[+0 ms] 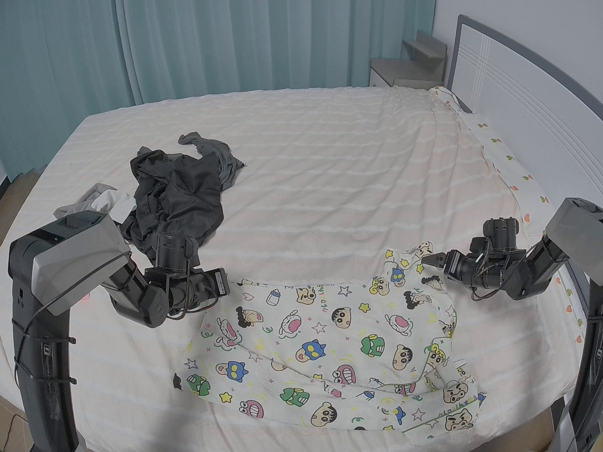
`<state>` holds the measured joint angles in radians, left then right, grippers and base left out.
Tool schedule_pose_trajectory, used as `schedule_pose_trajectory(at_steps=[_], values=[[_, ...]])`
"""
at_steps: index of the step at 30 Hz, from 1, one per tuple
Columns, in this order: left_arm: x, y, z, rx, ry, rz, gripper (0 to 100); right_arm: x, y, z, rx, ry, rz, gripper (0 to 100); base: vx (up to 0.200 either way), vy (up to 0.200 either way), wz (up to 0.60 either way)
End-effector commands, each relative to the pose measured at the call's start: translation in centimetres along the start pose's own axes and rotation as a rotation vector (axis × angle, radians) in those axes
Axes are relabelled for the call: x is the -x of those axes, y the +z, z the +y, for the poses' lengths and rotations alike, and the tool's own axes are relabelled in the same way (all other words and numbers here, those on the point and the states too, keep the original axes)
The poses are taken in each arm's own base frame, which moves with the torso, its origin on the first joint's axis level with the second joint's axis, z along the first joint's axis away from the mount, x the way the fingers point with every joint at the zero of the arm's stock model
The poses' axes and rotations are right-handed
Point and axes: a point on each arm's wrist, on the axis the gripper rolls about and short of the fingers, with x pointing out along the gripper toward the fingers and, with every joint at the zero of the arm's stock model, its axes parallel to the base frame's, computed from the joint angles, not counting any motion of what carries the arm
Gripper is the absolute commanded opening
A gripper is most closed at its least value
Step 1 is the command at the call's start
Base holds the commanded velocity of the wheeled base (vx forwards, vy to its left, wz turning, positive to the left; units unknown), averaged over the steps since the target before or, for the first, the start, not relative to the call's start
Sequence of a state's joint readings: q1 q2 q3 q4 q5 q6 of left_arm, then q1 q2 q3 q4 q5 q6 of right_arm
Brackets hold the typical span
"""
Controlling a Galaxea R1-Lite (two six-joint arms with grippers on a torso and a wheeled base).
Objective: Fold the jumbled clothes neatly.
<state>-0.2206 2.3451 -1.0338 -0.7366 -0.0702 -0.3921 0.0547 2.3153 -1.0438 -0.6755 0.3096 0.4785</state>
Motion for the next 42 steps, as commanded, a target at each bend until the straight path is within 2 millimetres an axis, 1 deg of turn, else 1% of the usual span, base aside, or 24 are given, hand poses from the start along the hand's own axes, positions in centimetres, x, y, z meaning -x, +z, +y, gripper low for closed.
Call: schedule_pose_trajectory(at_steps=[1, 4, 10, 13, 16, 19, 21, 22, 26, 30, 34, 36, 40, 41, 42], values=[[0.1, 0.1, -0.1, -0.001, 0.000, -0.003, 0, -1.2, -0.5, -0.7, 0.011, -0.012, 0.026, 100, 0.000, 0.000, 0.00], [0.1, 0.1, -0.1, -0.001, 0.000, -0.003, 0, -1.4, -0.5, -0.7, 0.017, -0.014, 0.030, 100, 0.000, 0.000, 0.00], [0.1, 0.0, -0.2, -0.001, 0.002, 0.000, 0, -1.8, -0.6, 0.0, 0.051, 0.004, 0.028, 100, 0.000, 0.000, 0.00], [0.2, -0.1, -0.1, -0.001, 0.003, 0.003, 0, -0.9, 0.1, 0.7, 0.112, 0.014, -0.007, 100, 0.000, 0.000, 0.00], [0.2, -0.1, -0.1, 0.000, 0.004, 0.002, 0, 0.2, 0.9, 1.6, 0.127, 0.024, -0.041, 100, 0.000, 0.000, 0.00], [0.2, -0.3, 0.0, 0.002, 0.007, 0.011, 0, 0.4, 1.3, 2.3, 0.143, 0.010, -0.093, 100, 0.000, 0.000, 0.00], [0.2, -0.4, 0.1, 0.002, 0.010, 0.013, 0, 0.3, 1.5, 2.3, 0.148, 0.002, -0.117, 100, 0.000, 0.000, 0.00], [0.2, -0.4, 0.1, 0.002, 0.011, 0.014, 0, -0.2, 1.5, 2.1, 0.153, -0.011, -0.138, 100, 0.000, 0.000, 0.00], [0.2, -0.4, 0.1, 0.003, 0.030, 0.003, 0, -2.2, -0.1, 0.8, 0.142, -0.037, -0.090, 100, 0.000, 0.000, 0.00], [0.2, -0.6, -0.2, -0.001, 0.025, 0.009, 0, -3.5, -0.6, -0.2, 0.137, -0.048, -0.072, 100, 0.000, 0.000, 0.00], [0.2, -0.6, -0.3, -0.002, 0.023, 0.008, 0, -3.9, -0.7, -0.1, 0.142, -0.039, -0.068, 100, 0.000, 0.000, 0.00], [0.2, -0.6, -0.4, -0.004, 0.022, 0.005, 0, -4.4, -0.9, 0.2, 0.144, -0.036, -0.050, 100, 0.000, 0.000, 0.00], [0.2, -0.6, -0.6, -0.005, 0.019, 0.007, 0, -4.7, -1.5, 0.7, 0.150, -0.009, -0.020, 100, 0.000, 0.000, 0.00], [0.2, -0.6, -0.6, -0.007, 0.019, 0.007, 0, -4.7, -1.8, 1.1, 0.155, 0.010, -0.006, 100, 0.000, 0.000, 0.00], [0.2, -0.6, -0.6, -0.005, 0.019, 0.007, 0, -4.8, -1.9, 1.3, 0.157, 0.014, -0.002, 0, 0.000, 0.000, 0.00]])
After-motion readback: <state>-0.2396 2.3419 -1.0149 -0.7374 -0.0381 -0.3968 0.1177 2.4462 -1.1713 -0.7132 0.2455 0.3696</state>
